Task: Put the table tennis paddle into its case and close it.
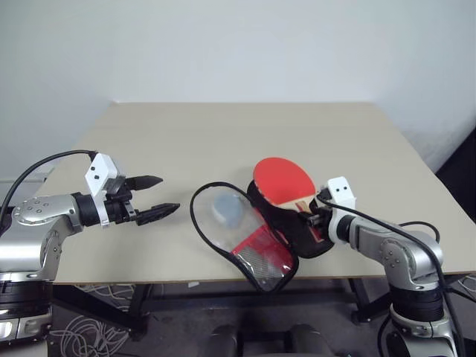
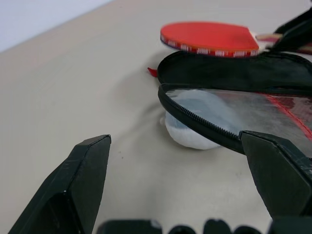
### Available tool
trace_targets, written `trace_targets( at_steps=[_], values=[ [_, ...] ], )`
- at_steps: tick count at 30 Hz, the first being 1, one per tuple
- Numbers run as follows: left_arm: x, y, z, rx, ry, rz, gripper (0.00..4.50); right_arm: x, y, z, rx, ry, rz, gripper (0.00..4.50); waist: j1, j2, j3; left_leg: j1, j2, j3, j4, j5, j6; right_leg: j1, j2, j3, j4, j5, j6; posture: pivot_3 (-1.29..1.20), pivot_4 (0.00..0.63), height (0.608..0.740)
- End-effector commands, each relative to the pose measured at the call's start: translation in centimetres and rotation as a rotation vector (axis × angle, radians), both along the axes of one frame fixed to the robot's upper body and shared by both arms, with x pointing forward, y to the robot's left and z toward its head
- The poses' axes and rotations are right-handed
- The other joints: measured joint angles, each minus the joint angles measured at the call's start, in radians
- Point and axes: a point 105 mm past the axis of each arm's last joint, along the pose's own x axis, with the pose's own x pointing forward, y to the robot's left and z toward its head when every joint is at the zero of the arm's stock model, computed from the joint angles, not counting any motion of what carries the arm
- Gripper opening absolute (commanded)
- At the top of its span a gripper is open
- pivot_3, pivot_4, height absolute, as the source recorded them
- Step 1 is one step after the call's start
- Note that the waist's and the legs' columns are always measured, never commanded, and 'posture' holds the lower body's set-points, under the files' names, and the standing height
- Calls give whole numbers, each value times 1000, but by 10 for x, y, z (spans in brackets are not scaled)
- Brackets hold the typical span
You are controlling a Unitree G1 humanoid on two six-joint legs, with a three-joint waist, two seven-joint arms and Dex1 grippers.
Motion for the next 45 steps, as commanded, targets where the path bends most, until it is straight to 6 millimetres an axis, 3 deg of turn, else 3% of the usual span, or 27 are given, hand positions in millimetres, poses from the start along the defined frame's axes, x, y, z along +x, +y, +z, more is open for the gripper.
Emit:
trace_targets(
  at_steps=[1,13,21,22,30,32,36,40,45],
  values=[
    [3,0,13,9,-57,1,4500,7,5,8,-10,-59,-4,1149,0,0,0,0,0,0,0,0,0,0,0,0,0,0,0,0,0,734],
    [2,0,14,6,-55,7,4500,14,5,-11,-69,-34,-11,1149,0,0,0,0,0,0,0,0,0,0,0,0,0,0,0,0,0,734],
    [1,1,13,3,-55,11,4500,15,4,-14,-85,-29,-9,1149,0,0,0,0,0,0,0,0,0,0,0,0,0,0,0,0,0,734],
    [1,1,13,3,-55,12,4500,15,4,-14,-86,-29,-9,1904,0,0,0,0,0,0,0,0,0,0,0,0,0,0,0,0,0,734],
    [3,-2,12,-7,-57,10,4500,19,-1,-10,-97,-44,-35,4486,0,0,0,0,0,0,0,0,0,0,0,0,0,0,0,0,0,734],
    [2,-2,11,-9,-56,9,4500,21,-1,-3,-81,-64,-30,4486,0,0,0,0,0,0,0,0,0,0,0,0,0,0,0,0,0,734],
    [1,-2,10,-15,-43,9,4500,24,-6,33,5,-163,46,4486,1,0,0,0,0,0,0,0,0,0,0,0,0,0,0,0,0,734],
    [-1,1,7,-12,-34,16,4500,19,-21,73,62,-250,193,4486,1,0,0,0,0,0,1,0,0,1,-1,-1,-1,0,0,0,0,734],
    [-5,-1,-3,5,-14,17,4500,21,-51,110,-14,-343,289,4486,0,0,0,0,0,0,0,0,0,2,0,0,-1,-1,1,0,0,734]
  ],
)
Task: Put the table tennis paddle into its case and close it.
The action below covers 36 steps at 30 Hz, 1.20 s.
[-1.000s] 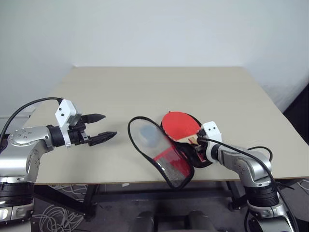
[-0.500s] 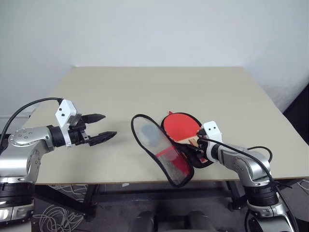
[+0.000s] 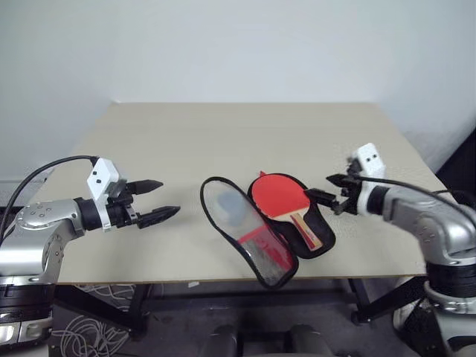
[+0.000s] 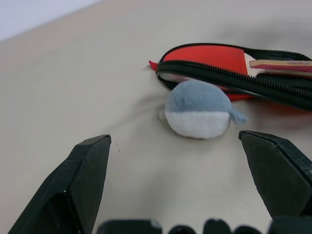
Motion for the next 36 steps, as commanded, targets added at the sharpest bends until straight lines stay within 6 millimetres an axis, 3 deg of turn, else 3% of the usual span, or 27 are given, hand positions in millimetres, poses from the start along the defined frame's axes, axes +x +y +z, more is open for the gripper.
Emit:
trace_targets(
  at_steps=[1,4,7,12,15,18,20,24,31,36],
  values=[
    [-1,-6,7,19,-51,-13,4500,4,-13,37,-5,-116,55,4486,0,0,0,0,0,0,0,0,0,0,0,0,0,0,0,0,0,734],
    [-1,-21,2,19,-54,-37,4500,13,-22,55,-34,-174,53,4486,0,0,0,0,0,0,0,0,0,0,0,0,0,0,0,0,0,734],
    [2,-31,-4,26,-60,-48,3856,22,-24,70,-34,-223,29,4500,0,0,0,0,0,0,0,0,0,0,0,1,0,1,-1,0,0,734],
    [9,-44,-14,45,-60,-66,2077,23,-25,87,-39,-277,22,4500,2,-1,0,0,0,0,0,0,0,0,0,1,0,1,-1,0,0,734],
    [15,-55,-8,19,-79,-91,922,22,-24,98,-36,-295,19,4500,1,-1,0,-1,-1,0,1,0,0,0,-1,1,0,1,-1,0,0,734],
    [18,-73,-4,-16,-77,-142,23,21,-27,92,-43,-284,7,4500,1,-1,0,-1,-1,0,1,0,0,1,-1,0,0,1,-1,0,0,734],
    [18,-82,-2,-37,-73,-177,23,22,-28,88,-48,-275,-5,4500,1,-1,0,-1,-1,0,1,0,0,1,-1,0,0,1,-1,0,0,734],
    [39,-133,18,-125,-137,-269,23,23,-34,88,-45,-285,-38,4500,17,-1,0,-1,-2,-1,4,0,1,3,-1,-2,0,1,-1,0,0,734],
    [67,-220,27,-160,-190,-385,23,33,-60,117,-44,-387,-160,4500,27,-1,0,-3,-10,-1,10,-2,4,4,-1,-2,0,1,0,0,0,734],
    [68,-241,19,-158,-171,-398,23,37,-73,125,-21,-415,-251,4500,21,-1,0,-3,-10,1,10,-3,6,4,-1,1,0,1,1,0,0,734]
  ],
)
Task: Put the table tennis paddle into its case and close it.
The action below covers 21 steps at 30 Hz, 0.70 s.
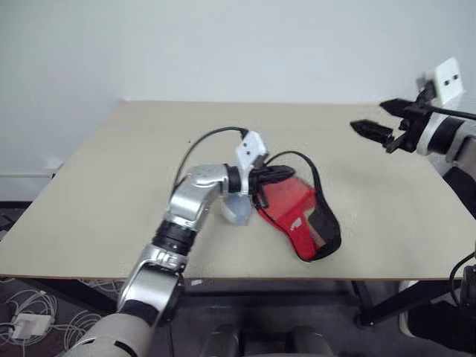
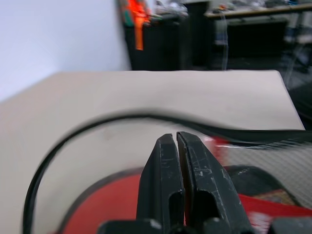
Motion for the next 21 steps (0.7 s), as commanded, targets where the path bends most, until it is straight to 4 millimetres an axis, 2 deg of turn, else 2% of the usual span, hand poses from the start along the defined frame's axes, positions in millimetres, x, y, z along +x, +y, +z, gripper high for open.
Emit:
trace_targets(
  at_steps=[1,4,9,10,14,18,21],
  values=[
    [1,-1,10,-9,-30,17,23,-3,-9,21,19,-79,-46,4500,-1,1,0,0,0,0,0,0,0,-1,0,1,1,0,0,0,0,734],
    [-14,6,0,-36,53,10,23,-4,-3,13,8,-56,-25,4500,-1,1,0,0,0,1,-1,0,0,-2,0,2,2,0,0,0,0,734],
    [-52,12,-22,-44,207,-37,23,-1,2,6,18,-37,-10,4500,3,1,0,0,1,1,0,0,0,-2,0,3,2,0,0,0,0,734],
    [-60,12,-28,-27,228,-46,182,0,4,4,21,-33,-5,4500,3,1,0,0,2,1,1,0,0,-2,0,3,2,0,1,0,0,734],
    [-89,14,-47,29,302,-89,1237,3,15,-2,34,-18,24,4500,3,2,0,0,7,2,1,0,0,-1,0,3,1,0,1,0,0,734],
    [-100,12,-54,46,350,-93,2611,4,22,-7,49,-7,44,4500,4,2,0,0,7,1,2,0,0,0,0,2,1,0,1,0,0,734],
    [-100,13,-61,67,383,-69,3566,4,26,-8,57,-5,53,4500,4,2,0,0,6,1,2,0,1,1,0,1,0,0,1,0,0,734]
  ],
)
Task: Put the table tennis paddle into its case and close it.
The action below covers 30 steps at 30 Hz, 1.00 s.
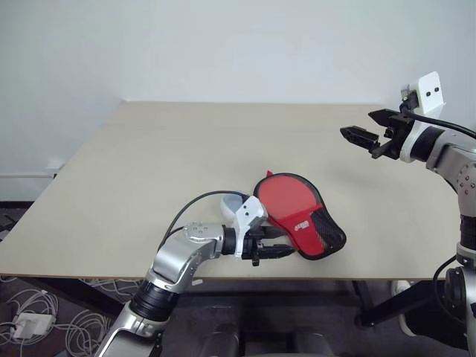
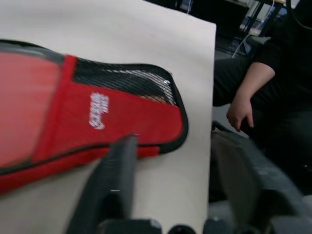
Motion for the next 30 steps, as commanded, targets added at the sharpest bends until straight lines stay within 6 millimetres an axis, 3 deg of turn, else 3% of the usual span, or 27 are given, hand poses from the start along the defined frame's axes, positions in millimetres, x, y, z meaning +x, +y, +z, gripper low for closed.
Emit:
trace_targets(
  at_steps=[1,3,13,30],
  values=[
    [-2,-2,4,-2,3,2,3923,-2,5,16,9,-65,9,4500,0,0,0,0,0,0,0,0,0,0,0,0,0,0,0,0,0,734],
    [2,-1,-2,21,20,37,4471,-2,6,15,16,-64,8,4500,-1,0,0,1,-1,0,0,0,0,0,1,0,0,0,0,0,0,734],
    [2,-23,-14,-18,344,102,4471,-6,13,12,51,-66,5,4500,0,1,0,1,-1,0,0,0,0,1,1,0,0,0,0,0,0,734],
    [19,-29,-28,-16,575,253,4471,-11,22,9,83,-67,11,4500,0,1,0,2,-7,-1,0,0,0,2,0,0,0,0,0,0,0,734]
  ],
)
